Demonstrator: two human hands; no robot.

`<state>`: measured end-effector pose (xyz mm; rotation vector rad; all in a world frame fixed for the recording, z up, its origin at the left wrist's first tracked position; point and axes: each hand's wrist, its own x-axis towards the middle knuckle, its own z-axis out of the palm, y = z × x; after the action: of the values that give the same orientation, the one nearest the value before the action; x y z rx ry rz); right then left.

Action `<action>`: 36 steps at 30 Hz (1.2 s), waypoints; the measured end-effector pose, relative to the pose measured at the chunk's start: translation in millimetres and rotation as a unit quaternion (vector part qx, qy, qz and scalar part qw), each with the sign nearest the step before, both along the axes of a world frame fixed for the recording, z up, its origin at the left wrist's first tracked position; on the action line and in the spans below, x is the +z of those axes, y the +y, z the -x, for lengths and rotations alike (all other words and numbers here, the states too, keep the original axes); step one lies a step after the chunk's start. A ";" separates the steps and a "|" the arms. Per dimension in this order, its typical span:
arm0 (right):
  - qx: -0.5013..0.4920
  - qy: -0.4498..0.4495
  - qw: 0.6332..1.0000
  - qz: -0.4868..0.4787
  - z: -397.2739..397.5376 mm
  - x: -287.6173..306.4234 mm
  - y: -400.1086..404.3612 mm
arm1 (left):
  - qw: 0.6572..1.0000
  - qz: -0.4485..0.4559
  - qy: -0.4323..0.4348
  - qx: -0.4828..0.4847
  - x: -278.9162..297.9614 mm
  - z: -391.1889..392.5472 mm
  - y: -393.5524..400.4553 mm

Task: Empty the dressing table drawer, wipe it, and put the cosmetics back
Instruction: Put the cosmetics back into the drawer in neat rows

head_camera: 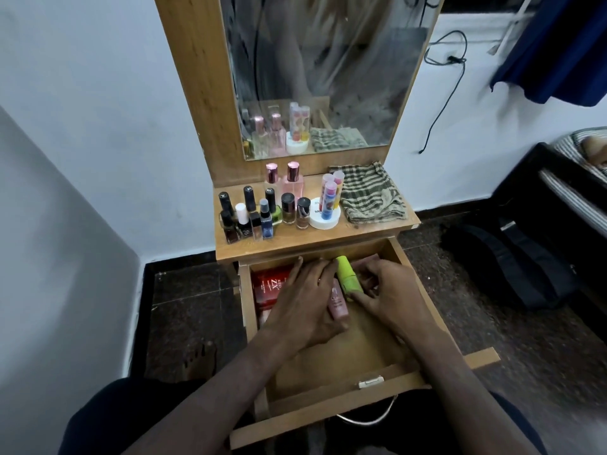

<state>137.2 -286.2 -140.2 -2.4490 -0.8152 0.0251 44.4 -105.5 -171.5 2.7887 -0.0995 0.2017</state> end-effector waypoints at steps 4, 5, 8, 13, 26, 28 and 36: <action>-0.010 -0.065 0.995 -0.071 16.5 16.8 0.9 | 0.995 0.075 -0.069 -0.007 23.3 10.4 1.0; -0.011 -0.082 0.993 -0.085 20.5 23.4 2.1 | 0.992 0.075 -0.105 -0.008 31.6 12.5 2.3; -0.025 -0.133 0.982 -0.134 27.4 57.0 13.7 | 0.975 0.072 -0.211 0.012 74.3 7.4 16.3; 0.029 -0.191 0.973 -0.129 -3.8 147.9 78.0 | 0.937 0.083 -0.284 0.184 172.4 -20.9 79.6; 0.194 -0.093 0.957 0.195 -101.8 169.0 165.4 | 0.974 0.100 -0.097 0.181 173.8 -59.5 137.0; 0.205 -0.093 0.954 0.196 -103.9 164.7 168.7 | 0.973 0.110 -0.077 0.185 172.5 -60.6 138.4; 0.174 -0.114 0.957 0.203 -115.0 154.7 172.6 | 0.972 0.093 -0.062 0.208 165.1 -67.7 138.1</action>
<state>252.2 -113.7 14.5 -2.6815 -1.4626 0.0449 112.2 32.6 -6.3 2.5748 0.4534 0.4617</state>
